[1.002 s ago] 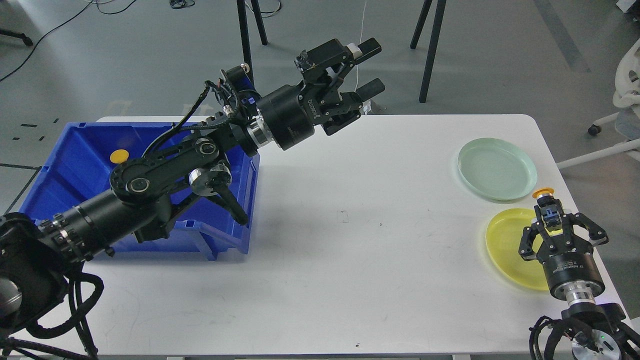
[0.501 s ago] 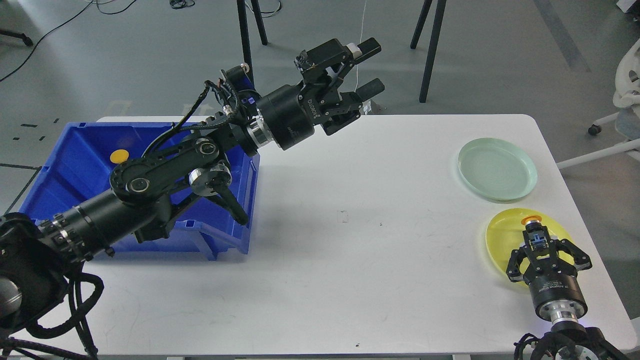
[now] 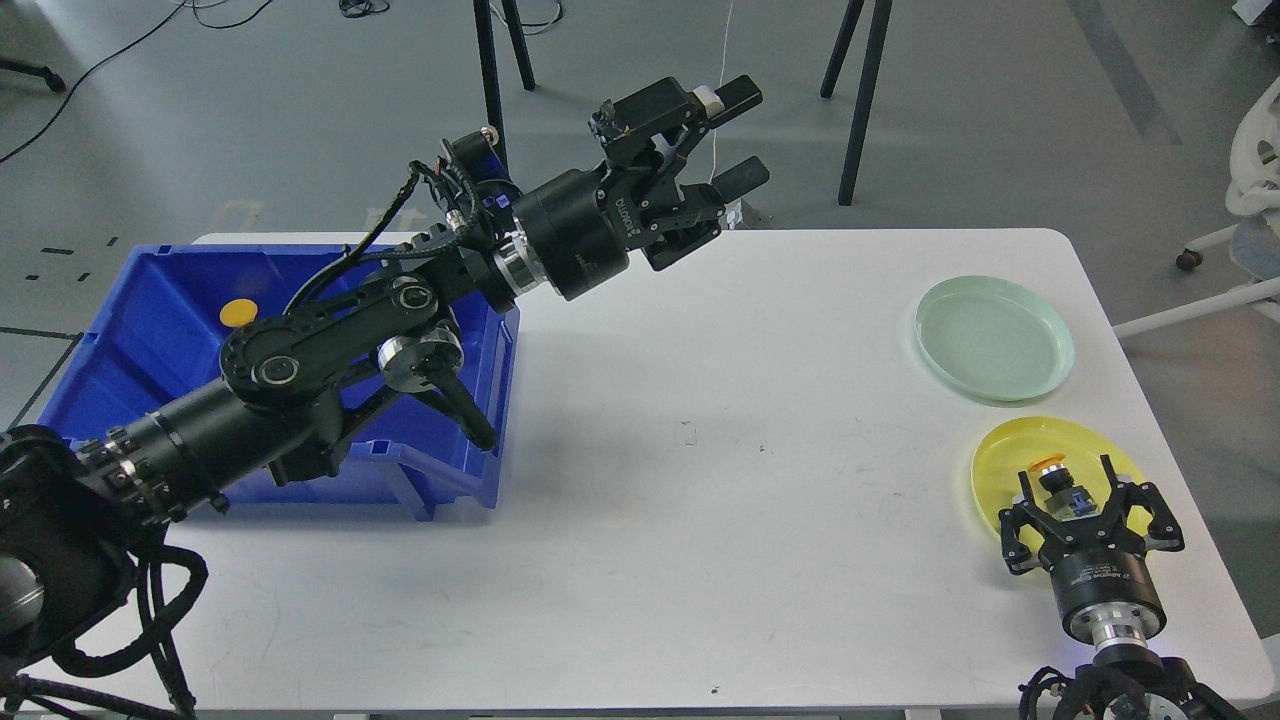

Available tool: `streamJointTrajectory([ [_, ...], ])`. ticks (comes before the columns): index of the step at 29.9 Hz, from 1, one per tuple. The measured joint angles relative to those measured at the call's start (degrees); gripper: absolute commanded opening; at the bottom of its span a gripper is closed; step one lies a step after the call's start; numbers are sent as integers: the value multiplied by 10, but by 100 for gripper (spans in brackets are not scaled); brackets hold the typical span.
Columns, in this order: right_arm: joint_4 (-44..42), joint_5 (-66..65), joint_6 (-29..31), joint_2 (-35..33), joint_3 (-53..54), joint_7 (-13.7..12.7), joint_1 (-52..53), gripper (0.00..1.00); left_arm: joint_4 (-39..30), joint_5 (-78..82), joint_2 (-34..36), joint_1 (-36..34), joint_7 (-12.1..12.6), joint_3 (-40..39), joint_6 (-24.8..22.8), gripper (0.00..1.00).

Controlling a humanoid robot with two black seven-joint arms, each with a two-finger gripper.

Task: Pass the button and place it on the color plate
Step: 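Lower the yellow button onto the yellow plate and open the right gripper, then move the left gripper back into the bin toward a green button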

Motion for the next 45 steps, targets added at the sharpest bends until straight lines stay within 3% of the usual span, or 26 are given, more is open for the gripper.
streamJointTrajectory([
  [6,39,-1,38,-3,9,0,16,99,-1,0,0,-3,0,-1,15,79],
  [10,73,-2,41,-21,18,0,74,99,-7,0,38,-5,0,-29,20,79],
  [19,71,-5,17,-37,13,0,228,99,-42,2,290,7,0,-39,13,81],
  [24,54,-6,7,-34,8,0,241,99,-60,22,427,13,0,-32,13,82],
  [28,50,-6,7,-31,5,0,234,99,-62,126,491,13,0,-24,14,82],
  [36,48,-5,8,-37,5,0,215,99,-60,422,501,11,0,78,19,81],
  [45,52,-5,13,-37,7,0,189,99,0,524,470,16,0,133,21,81],
])
